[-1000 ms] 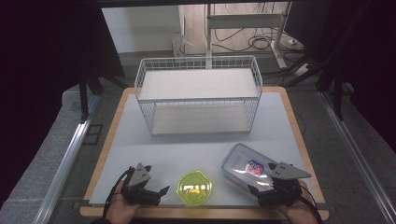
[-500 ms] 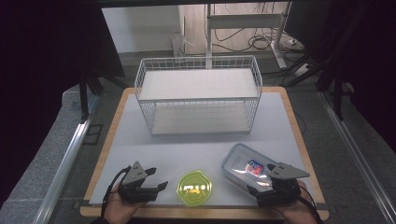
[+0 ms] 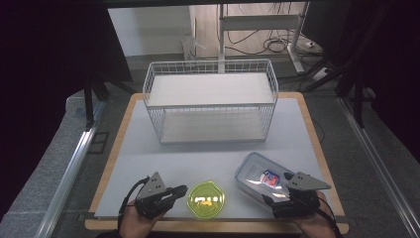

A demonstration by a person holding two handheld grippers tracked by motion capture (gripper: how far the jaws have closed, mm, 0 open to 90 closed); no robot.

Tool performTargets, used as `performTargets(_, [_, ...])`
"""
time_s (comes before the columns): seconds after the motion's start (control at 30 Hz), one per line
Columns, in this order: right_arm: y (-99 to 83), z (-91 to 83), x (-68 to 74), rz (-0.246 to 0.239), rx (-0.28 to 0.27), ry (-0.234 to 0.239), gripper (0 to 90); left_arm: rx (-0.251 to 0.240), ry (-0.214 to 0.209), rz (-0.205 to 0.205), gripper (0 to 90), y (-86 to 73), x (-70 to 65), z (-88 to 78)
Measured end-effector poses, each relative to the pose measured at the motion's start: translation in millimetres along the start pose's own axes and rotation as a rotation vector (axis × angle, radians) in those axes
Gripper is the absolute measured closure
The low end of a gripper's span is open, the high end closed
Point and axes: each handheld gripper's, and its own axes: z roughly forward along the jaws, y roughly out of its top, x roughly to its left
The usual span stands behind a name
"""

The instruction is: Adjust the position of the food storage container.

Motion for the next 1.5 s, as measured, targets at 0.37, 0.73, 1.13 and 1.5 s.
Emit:
performTargets(0.37, [-0.2,1.7,2.5,-0.001,0.000,-0.002,3.4,0.050,-0.124,0.080,90.0,14.1,-37.1,36.8])
performTargets(0.73, [-0.6,2.7,4.4,-0.015,0.004,-0.005,3.7,0.112,-0.167,0.123,89.9,10.4,-68.6,66.0])
performTargets(1.13, [-1.1,2.4,4.4,-0.016,0.002,-0.008,4.0,0.161,-0.085,0.123,89.9,5.2,-60.6,70.5])
performTargets(1.5, [-1.7,2.9,4.2,-0.012,0.011,-0.007,4.6,0.155,-0.033,0.028,89.8,1.9,-24.7,61.2])
